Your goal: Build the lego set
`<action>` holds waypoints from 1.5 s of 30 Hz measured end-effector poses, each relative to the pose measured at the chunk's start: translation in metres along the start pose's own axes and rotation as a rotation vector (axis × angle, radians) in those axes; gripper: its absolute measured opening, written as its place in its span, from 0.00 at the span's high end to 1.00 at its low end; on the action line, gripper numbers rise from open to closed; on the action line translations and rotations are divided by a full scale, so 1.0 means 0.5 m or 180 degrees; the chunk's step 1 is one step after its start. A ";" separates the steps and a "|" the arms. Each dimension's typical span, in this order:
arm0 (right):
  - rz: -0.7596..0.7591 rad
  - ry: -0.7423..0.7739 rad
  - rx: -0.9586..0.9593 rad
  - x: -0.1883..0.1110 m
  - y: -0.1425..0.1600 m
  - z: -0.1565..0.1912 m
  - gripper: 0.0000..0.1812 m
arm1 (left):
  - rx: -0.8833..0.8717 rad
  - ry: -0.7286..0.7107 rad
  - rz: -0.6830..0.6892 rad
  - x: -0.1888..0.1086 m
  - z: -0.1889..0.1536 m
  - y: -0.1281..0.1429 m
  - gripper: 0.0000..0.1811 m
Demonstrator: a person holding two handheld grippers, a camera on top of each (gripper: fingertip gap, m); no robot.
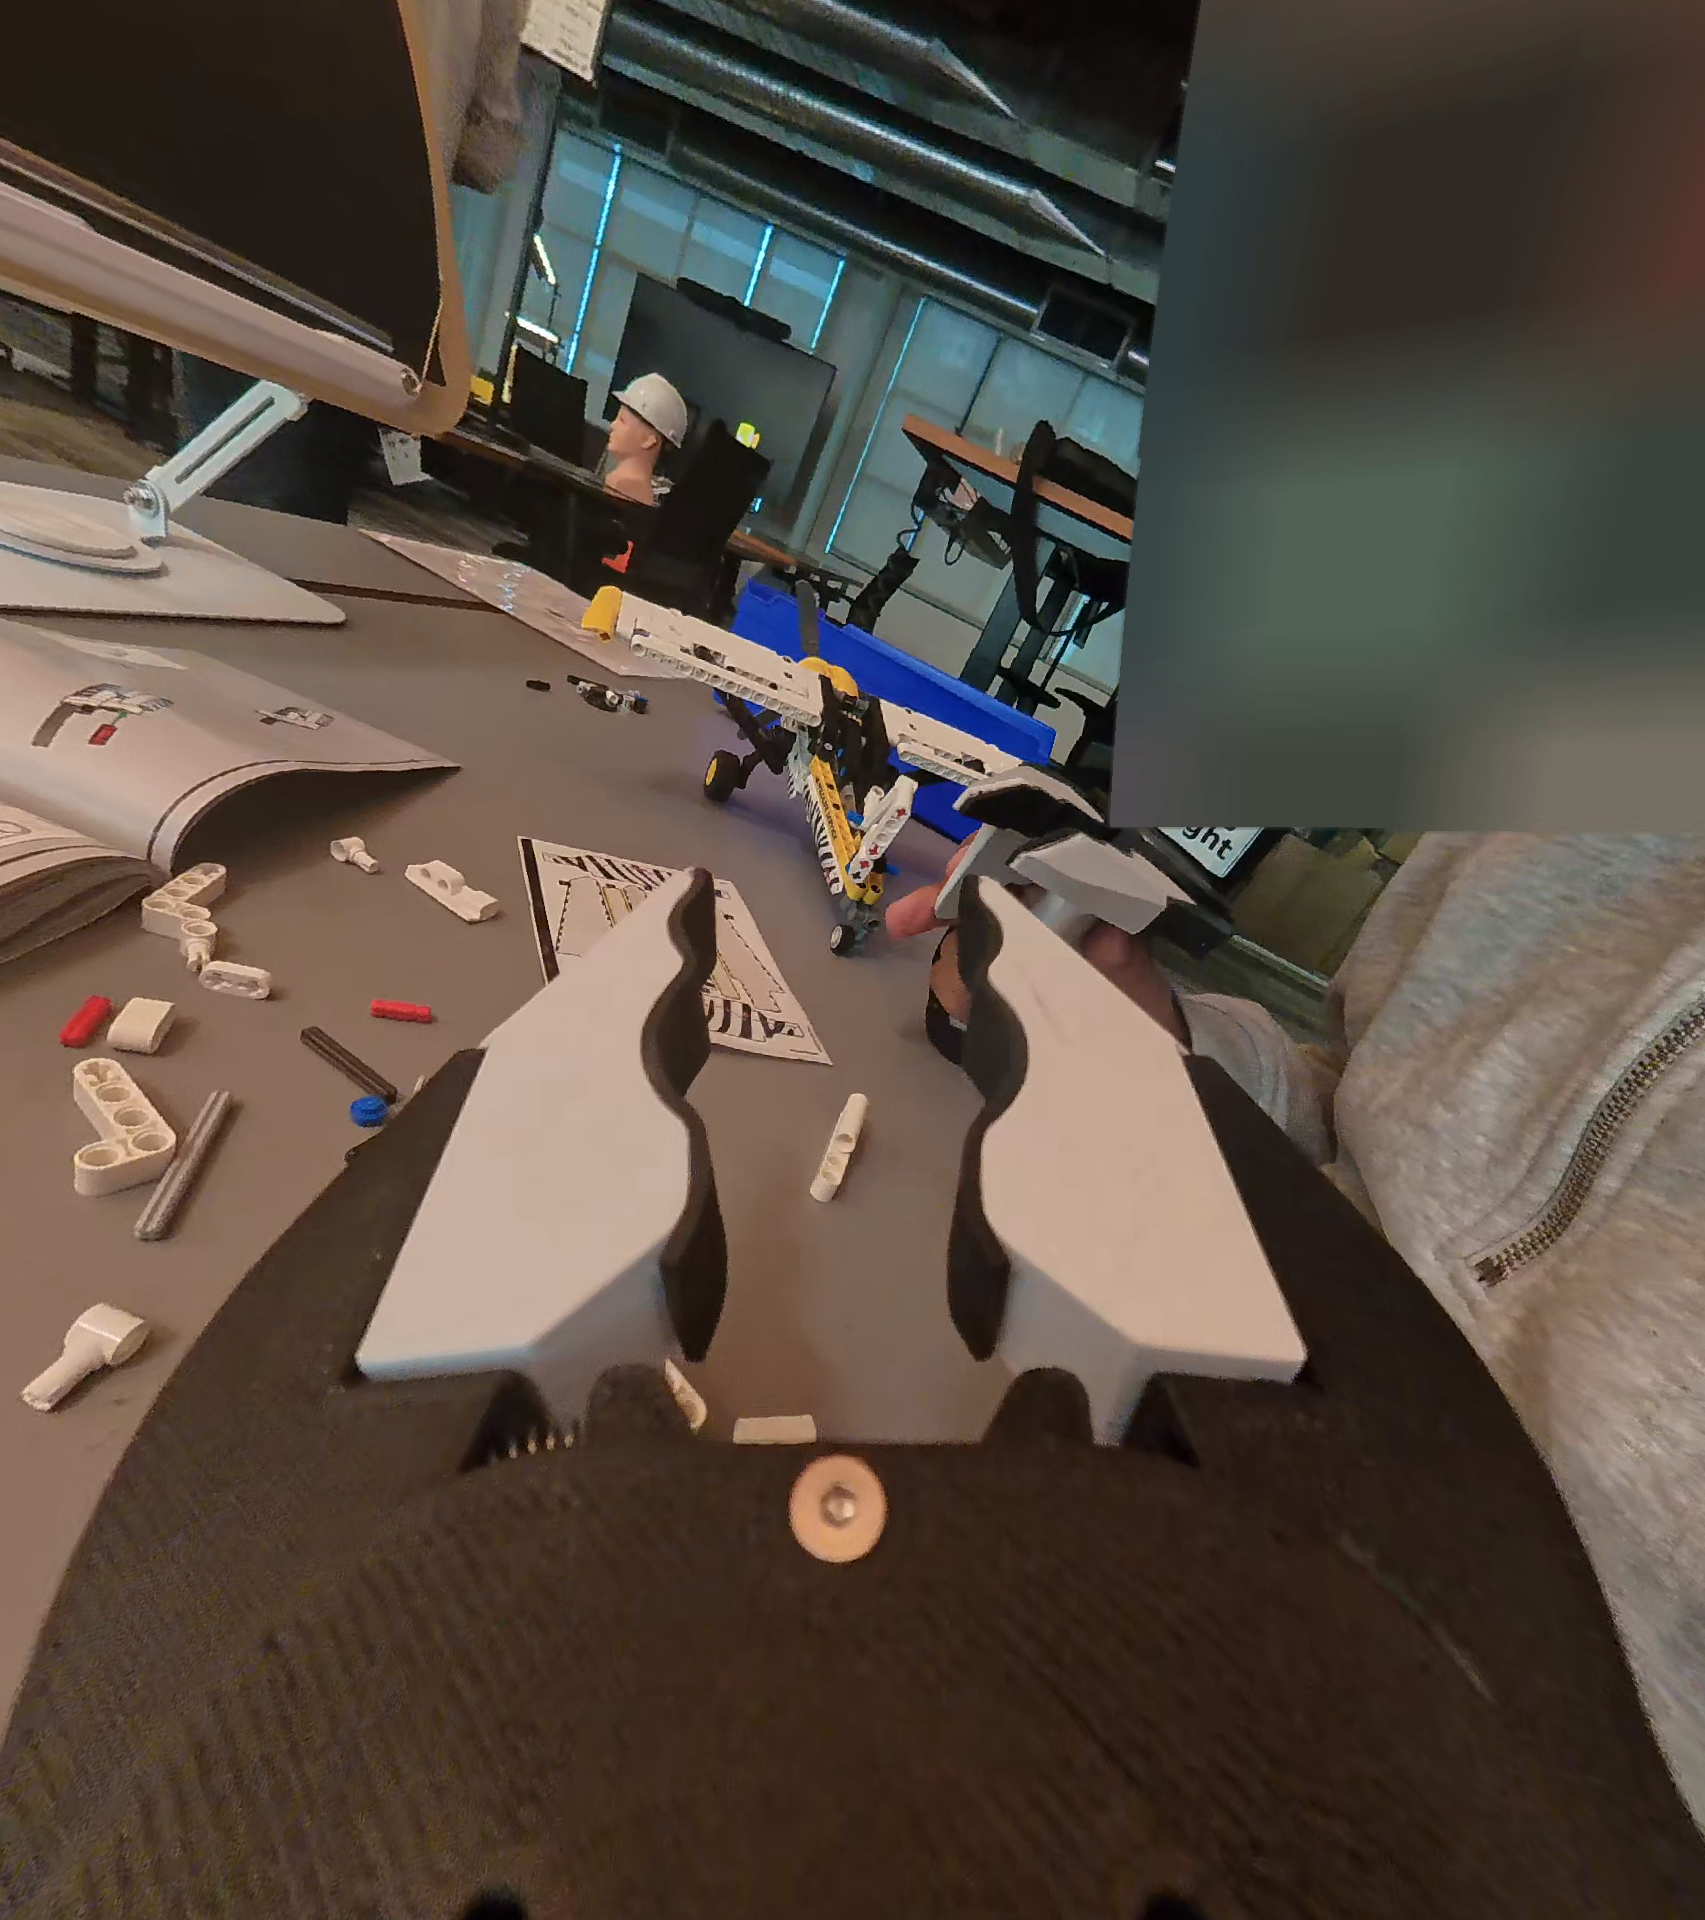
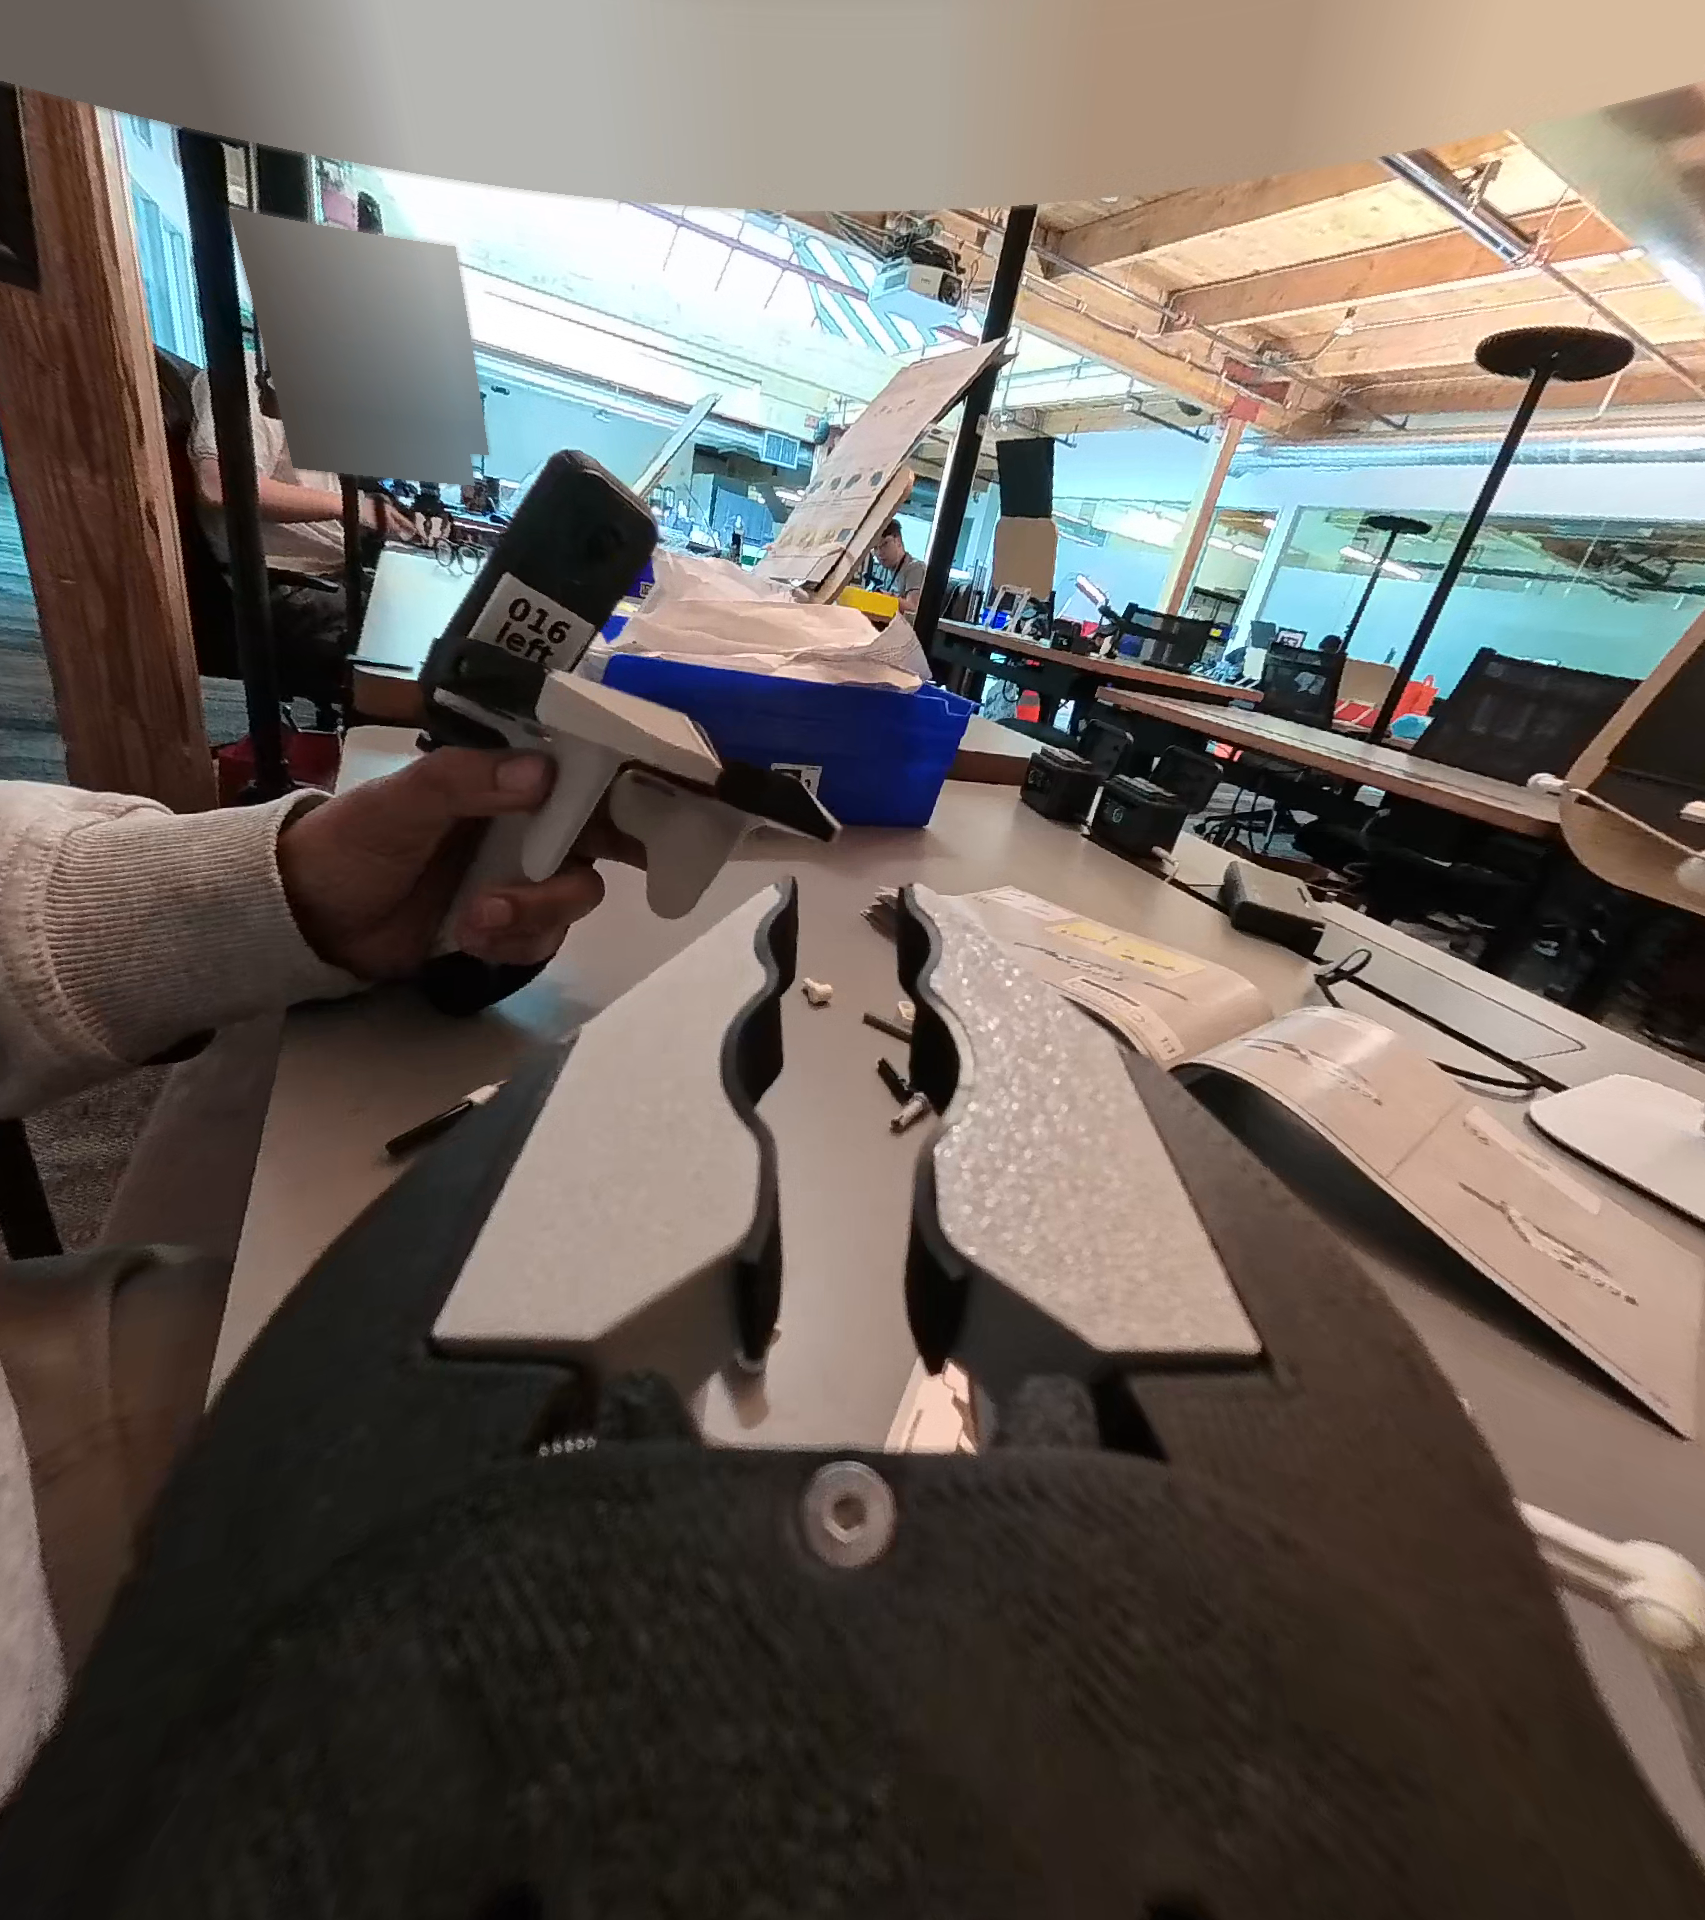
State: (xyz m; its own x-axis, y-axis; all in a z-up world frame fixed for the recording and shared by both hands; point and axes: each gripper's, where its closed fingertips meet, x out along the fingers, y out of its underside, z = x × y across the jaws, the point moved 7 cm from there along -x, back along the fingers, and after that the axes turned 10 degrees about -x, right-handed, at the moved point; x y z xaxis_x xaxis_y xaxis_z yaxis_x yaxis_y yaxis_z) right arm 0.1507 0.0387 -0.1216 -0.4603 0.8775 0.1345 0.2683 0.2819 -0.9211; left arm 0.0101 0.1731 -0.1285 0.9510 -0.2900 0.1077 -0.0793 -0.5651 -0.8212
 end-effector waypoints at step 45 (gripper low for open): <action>0.0301 0.0188 0.0576 -0.010 0.010 -0.031 0.95 | 0.0469 -0.1508 0.0898 -0.008 0.062 0.012 0.97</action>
State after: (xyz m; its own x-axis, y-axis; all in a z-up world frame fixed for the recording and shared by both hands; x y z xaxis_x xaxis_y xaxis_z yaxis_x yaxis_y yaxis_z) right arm 0.1676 0.0419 -0.1214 -0.3885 0.9195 0.0607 0.1492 0.1278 -0.9805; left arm 0.0149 0.1948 -0.1513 0.9319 -0.0169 -0.3623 -0.3395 -0.3924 -0.8549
